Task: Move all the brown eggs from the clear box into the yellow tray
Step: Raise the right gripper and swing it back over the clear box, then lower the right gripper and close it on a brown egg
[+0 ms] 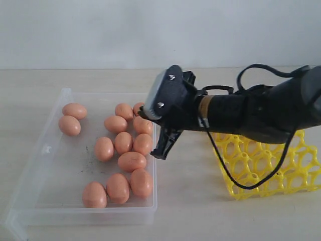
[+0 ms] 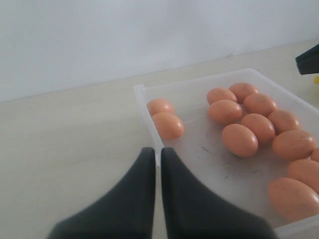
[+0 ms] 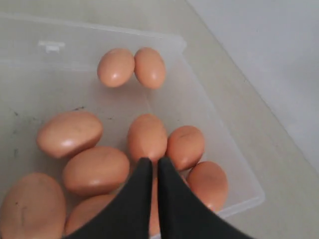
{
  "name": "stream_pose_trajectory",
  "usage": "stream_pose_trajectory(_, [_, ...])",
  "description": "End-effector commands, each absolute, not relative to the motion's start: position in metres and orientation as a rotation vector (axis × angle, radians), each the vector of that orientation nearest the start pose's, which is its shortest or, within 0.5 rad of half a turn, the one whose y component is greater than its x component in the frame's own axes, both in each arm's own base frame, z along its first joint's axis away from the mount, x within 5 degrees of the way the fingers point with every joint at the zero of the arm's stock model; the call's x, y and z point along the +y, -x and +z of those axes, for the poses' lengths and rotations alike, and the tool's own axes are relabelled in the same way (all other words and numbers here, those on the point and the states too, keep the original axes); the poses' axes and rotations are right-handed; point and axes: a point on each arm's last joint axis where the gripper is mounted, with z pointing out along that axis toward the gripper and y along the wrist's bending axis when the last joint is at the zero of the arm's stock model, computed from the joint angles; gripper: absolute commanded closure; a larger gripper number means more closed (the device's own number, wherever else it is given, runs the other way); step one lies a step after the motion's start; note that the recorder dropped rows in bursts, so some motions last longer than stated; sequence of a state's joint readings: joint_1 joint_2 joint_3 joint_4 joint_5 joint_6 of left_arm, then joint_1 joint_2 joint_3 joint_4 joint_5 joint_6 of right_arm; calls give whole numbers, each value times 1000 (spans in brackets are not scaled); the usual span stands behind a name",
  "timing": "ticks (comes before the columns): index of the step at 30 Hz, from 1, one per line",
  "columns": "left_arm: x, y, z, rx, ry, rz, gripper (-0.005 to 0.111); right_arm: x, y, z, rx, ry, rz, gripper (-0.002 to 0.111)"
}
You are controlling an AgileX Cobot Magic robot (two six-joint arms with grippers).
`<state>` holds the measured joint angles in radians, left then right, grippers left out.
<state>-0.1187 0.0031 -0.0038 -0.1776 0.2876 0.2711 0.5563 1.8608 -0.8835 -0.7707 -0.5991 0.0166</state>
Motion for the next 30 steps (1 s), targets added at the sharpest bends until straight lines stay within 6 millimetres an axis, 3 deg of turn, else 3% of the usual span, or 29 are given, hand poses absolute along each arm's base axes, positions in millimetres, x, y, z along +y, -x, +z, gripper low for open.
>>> stream_pose_trajectory(1, [-11,-54,188,1749,-235,-60,103,253,-292,183,1497,1263,146,107])
stream_pose_trajectory(3, [-11,-54,188,1749,-235,-60,103,263,-295,193,1594,1127,159,107])
stream_pose_trajectory(6, [-11,-54,188,1749,-235,-60,103,271,-306,208,1917,947,295,107])
stream_pose_trajectory(9, [-11,-54,188,1749,-235,-60,103,277,-317,227,2178,891,450,107])
stream_pose_trajectory(12, [-11,-54,188,1749,-235,-60,103,284,-321,244,2309,883,559,104])
stream_pose_trajectory(15, [-11,-54,188,1749,-235,-60,103,293,-319,257,2349,923,615,84])
stream_pose_trajectory(16, [-11,-54,188,1749,-235,-60,103,298,-317,260,2364,935,643,73])
stream_pose_trajectory(17, [-11,-54,188,1749,-235,-60,103,305,-314,264,2410,927,695,54])
stream_pose_trajectory(20, [-11,-54,188,1749,-235,-60,103,313,-312,256,2535,894,731,51])
stream_pose_trajectory(23, [-11,-54,188,1749,-235,-60,103,319,-315,224,2744,878,724,60])
stream_pose_trajectory(27, [-11,-54,188,1749,-235,-60,103,326,-323,190,2804,861,701,60])
stream_pose_trajectory(30, [-11,-54,188,1749,-235,-60,103,334,-333,185,2769,858,692,60])
